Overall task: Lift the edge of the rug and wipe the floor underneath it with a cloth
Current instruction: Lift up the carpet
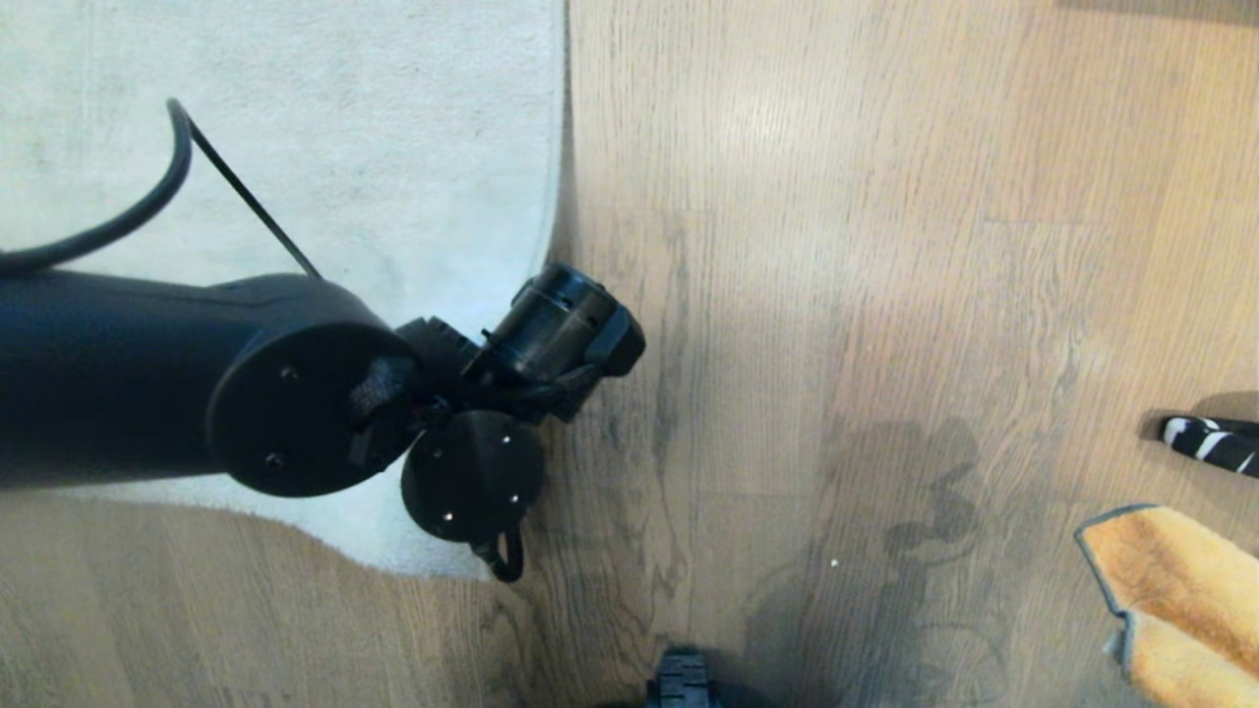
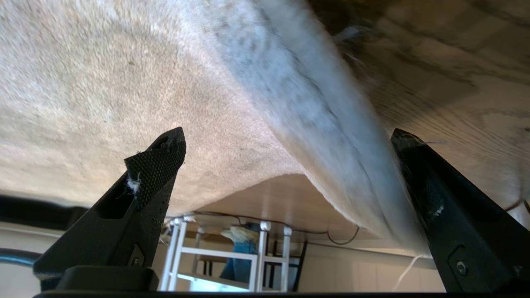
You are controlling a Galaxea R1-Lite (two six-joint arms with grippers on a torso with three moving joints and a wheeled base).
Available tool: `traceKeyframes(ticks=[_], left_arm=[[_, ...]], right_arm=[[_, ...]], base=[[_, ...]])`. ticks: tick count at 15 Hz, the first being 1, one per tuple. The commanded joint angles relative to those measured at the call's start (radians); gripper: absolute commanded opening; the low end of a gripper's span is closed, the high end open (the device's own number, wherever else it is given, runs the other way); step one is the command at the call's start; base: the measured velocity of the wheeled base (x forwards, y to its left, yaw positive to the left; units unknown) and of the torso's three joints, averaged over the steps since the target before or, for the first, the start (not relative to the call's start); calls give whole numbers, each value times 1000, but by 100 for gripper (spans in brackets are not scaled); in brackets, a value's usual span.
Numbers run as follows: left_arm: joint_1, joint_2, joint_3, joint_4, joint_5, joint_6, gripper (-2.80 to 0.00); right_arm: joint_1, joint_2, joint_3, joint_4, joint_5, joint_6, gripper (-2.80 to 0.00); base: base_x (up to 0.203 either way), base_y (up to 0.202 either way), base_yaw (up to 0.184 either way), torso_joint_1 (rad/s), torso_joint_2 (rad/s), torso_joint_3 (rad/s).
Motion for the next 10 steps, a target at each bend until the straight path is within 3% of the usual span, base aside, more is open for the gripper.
traceKeyframes(ticks=[1, 10], left_arm=[[-28, 6, 13, 2, 8, 0, 0], [-32, 11, 134, 0, 24, -43, 0]], right_arm=[[0, 1, 0, 0, 0, -1, -280], [0, 1, 0, 0, 0, -1, -280]], base=[[0, 0, 0, 0, 0, 0], [0, 0, 0, 0, 0, 0]])
